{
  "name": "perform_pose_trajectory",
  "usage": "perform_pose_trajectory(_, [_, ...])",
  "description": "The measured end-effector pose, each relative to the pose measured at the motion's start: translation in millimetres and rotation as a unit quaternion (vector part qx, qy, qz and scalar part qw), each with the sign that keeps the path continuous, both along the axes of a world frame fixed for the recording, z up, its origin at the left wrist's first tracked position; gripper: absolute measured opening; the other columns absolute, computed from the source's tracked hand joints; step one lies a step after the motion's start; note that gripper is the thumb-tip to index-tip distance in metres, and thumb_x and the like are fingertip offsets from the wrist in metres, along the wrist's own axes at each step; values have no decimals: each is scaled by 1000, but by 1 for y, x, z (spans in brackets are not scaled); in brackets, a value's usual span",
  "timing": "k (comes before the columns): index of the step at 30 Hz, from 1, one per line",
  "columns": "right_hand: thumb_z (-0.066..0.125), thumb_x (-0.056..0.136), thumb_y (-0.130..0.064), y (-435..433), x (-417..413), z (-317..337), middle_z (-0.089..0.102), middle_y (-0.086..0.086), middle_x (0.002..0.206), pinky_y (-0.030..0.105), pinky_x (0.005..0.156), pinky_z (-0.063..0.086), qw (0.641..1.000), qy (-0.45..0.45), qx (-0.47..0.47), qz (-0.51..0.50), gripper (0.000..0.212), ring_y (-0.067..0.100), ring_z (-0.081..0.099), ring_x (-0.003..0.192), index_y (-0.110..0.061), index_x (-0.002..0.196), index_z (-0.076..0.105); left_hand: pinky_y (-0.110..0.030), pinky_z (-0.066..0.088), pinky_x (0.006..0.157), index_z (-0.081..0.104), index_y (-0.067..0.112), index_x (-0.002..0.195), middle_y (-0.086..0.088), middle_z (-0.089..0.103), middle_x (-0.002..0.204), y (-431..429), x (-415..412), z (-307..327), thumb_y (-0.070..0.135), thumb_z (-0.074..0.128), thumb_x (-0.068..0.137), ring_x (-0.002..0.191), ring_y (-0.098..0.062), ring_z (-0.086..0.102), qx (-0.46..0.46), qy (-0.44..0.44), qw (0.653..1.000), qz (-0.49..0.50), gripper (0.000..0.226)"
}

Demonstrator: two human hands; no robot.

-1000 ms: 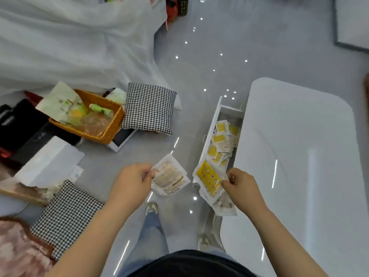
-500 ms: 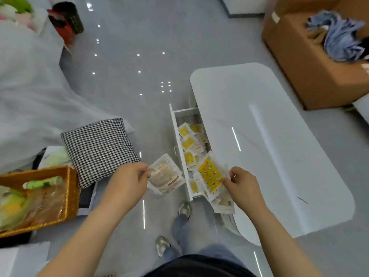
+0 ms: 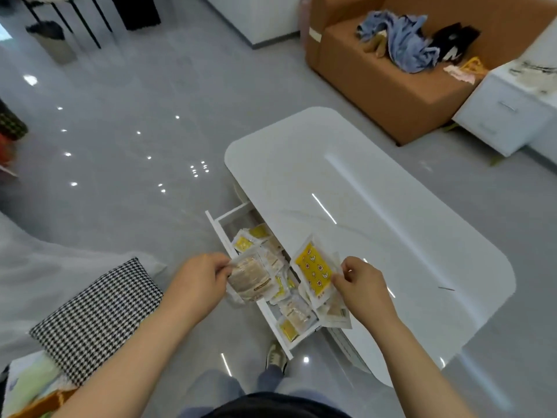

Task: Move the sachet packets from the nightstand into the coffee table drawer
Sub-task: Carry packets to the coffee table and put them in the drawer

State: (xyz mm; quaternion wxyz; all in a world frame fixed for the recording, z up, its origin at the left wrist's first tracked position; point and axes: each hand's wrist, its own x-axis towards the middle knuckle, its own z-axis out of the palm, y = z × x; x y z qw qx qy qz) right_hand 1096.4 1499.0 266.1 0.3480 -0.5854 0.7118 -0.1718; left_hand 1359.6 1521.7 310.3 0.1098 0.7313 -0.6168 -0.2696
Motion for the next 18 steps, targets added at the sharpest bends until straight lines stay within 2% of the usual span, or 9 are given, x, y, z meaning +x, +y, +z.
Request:
perform_pose_trajectory(5, [60,85,-14,-4,-9,1,47,-2,59,24,48,31,998,4,6,-56,25,12,40,52,-14,66,44,-34,46,64,65,9,78,-3,61,65,-42,-8,-9,17,56,91,71,-24,61,13,-19,998,-64,18])
perform_pose_trajectory(10, [60,84,-13,3,-6,-7,48,-1,59,24,48,31,992,3,32,-122,24,13,41,52,-14,65,44,-36,50,64,60,8,68,-4,60,63,-84,-14,-26,13,55,90,67,-25,61,45,-9,989,-142,22])
perform_pose_trajectory(14, [60,84,-13,9,5,-12,45,-2,57,24,48,29,980,7,60,-189,28,12,39,51,-16,64,41,-29,34,58,44,22,56,7,47,57,-123,-16,-43,14,54,90,68,-22,50,49,-42,973,-224,37])
perform_pose_trajectory(16, [59,84,-12,13,13,-14,45,-2,57,24,48,28,969,10,80,-233,30,12,38,51,-17,63,40,-29,34,57,48,20,59,5,49,58,-142,-17,-52,13,52,91,68,-22,51,58,-49,960,-268,33])
perform_pose_trajectory(18, [60,85,-13,17,22,-17,46,-1,58,25,49,30,956,14,94,-276,29,13,39,52,-16,63,40,-30,39,60,62,15,72,1,58,67,-160,-18,-61,12,50,92,72,-23,57,74,-53,946,-310,24])
